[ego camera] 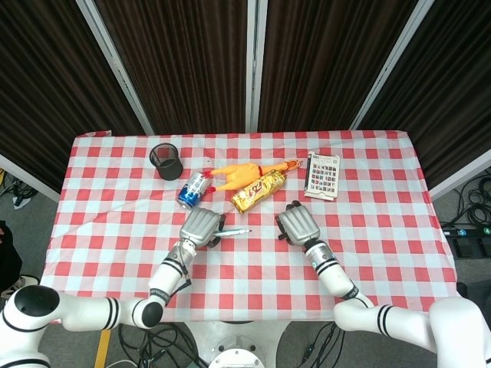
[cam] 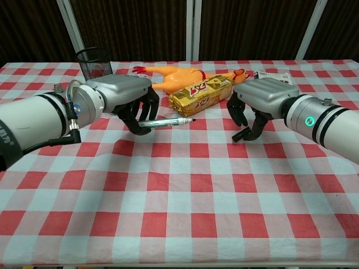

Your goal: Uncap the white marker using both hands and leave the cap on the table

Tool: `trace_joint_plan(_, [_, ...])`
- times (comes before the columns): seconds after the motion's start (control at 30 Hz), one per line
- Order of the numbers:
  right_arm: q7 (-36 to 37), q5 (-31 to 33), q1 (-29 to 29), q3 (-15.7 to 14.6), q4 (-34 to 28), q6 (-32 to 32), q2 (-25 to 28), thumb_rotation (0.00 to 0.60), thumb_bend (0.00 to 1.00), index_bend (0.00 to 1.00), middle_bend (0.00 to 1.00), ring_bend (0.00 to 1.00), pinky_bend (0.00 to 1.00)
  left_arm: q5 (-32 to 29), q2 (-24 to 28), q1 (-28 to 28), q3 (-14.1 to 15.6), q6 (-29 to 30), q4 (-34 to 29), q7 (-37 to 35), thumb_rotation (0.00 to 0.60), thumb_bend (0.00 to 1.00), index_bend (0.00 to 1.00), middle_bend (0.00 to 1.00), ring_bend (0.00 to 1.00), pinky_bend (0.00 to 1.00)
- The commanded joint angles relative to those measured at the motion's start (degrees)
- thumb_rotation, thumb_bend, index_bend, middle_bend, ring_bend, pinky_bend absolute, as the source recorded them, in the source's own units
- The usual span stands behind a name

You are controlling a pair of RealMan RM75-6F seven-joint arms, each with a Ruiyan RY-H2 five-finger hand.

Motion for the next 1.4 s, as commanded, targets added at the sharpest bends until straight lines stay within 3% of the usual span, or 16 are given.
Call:
trace_joint_plan(0.03, [-0.93, 0.74, 0.03, -0.16, -0.52, -0.37, 0.34, 0.6, 0.01, 0.53, 0.49, 0.23, 0.17, 0.14, 0.05, 0.14, -0.05, 0.03, 0.01, -0.09, 0.6, 0.42, 0.54, 0.56, 0.53, 0.58])
trace_joint_plan(0.23, [-1.19, -0.05, -1.16, 0.22, -3.93, 2.75, 2.79, 0.6, 0.0, 0.45, 0.43, 0.2, 0.16, 0.83, 0.55, 0.6, -0.74, 0.47, -0.68, -0.83, 0.6, 0.42, 0.54, 0.56, 0.53, 0.58])
trace_joint_plan(0.43, [-1.6, -1.08, -5.5, 0.87, -11.14, 10.66, 10.34, 0.6, 0.0, 0.43, 0.41, 0.18, 0.16, 2.71, 1.08, 1.11, -0.44, -0.69, -0.1, -2.65, 0.6, 0.42, 0.54, 0.56, 0.53, 0.58])
trace_joint_plan(0.7, [3.43, -1.88, -11.73, 2.69, -15.84, 19.24, 18.0, 0.6, 0.0, 0.41, 0.4, 0.16, 0.16, 10.43, 0.24, 2.33, 3.12, -4.99, 5.66, -8.62, 0.6, 0.42, 0.54, 0.56, 0.53, 0.58])
trace_joint_plan(1.03, [6.87, -3.42, -14.32, 2.43, -15.01, 21.01, 18.26, 0.6, 0.0, 0.39, 0.39, 0.15, 0.16, 12.89, -3.04, 3.08, 4.14, -7.28, 14.64, -9.68, 0.6, 0.42, 0.53, 0.54, 0.51, 0.57])
trace_joint_plan(1.23, [8.2, -4.11, -14.66, 2.52, -14.55, 20.43, 17.95, 0.6, 0.0, 0.38, 0.38, 0.15, 0.16, 14.14, -2.07, 3.46, 3.93, -8.43, 14.42, -10.72, 0.6, 0.26, 0.47, 0.49, 0.46, 0.54])
trace_joint_plan(1.4, [8.63, -4.52, -15.08, 2.7, -14.4, 20.6, 17.72, 0.6, 0.0, 0.38, 0.38, 0.15, 0.16, 15.97, -1.75, 4.74, 2.93, -5.26, 13.82, -11.71, 0.6, 0.2, 0.41, 0.46, 0.44, 0.54])
